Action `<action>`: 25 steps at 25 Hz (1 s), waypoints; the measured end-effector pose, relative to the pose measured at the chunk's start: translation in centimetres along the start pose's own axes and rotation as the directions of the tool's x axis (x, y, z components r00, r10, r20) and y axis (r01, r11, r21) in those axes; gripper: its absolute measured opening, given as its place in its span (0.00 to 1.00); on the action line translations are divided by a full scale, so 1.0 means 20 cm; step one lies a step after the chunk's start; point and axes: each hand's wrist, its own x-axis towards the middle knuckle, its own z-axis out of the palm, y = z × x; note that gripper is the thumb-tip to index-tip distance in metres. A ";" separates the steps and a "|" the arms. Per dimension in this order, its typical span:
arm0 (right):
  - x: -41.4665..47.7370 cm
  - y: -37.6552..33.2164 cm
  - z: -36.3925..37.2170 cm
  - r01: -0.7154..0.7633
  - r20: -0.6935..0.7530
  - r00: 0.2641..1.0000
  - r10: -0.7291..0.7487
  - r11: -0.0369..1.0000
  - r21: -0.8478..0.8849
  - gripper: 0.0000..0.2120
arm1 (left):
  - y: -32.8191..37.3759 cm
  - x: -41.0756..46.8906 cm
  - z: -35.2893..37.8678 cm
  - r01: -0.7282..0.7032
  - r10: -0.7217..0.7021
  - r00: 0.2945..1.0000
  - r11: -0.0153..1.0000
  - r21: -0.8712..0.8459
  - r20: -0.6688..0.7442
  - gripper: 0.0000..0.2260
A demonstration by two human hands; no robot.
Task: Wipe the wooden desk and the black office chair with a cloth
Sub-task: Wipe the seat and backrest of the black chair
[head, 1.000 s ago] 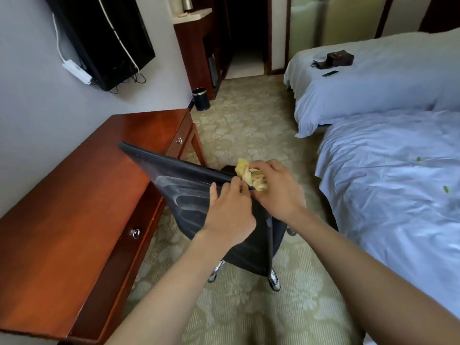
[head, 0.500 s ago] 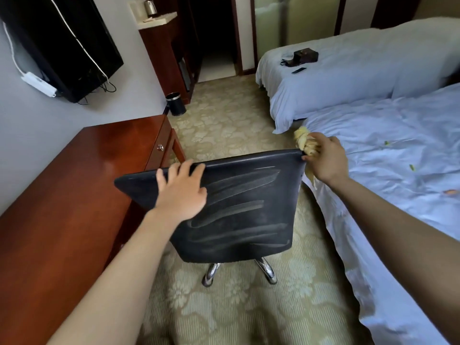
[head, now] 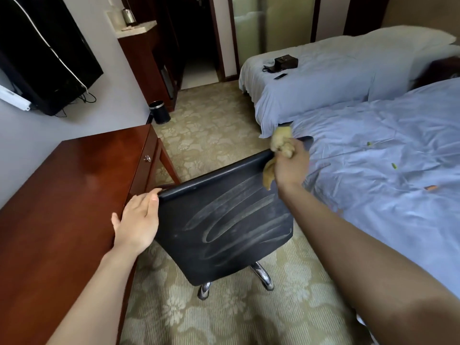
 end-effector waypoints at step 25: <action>-0.30 0.00 0.08 0.891 0.602 0.425 -0.676 0.431 -0.145 0.15 | 0.10 -0.08 0.26 -0.192 0.120 0.964 0.932 -0.308 -0.237 0.16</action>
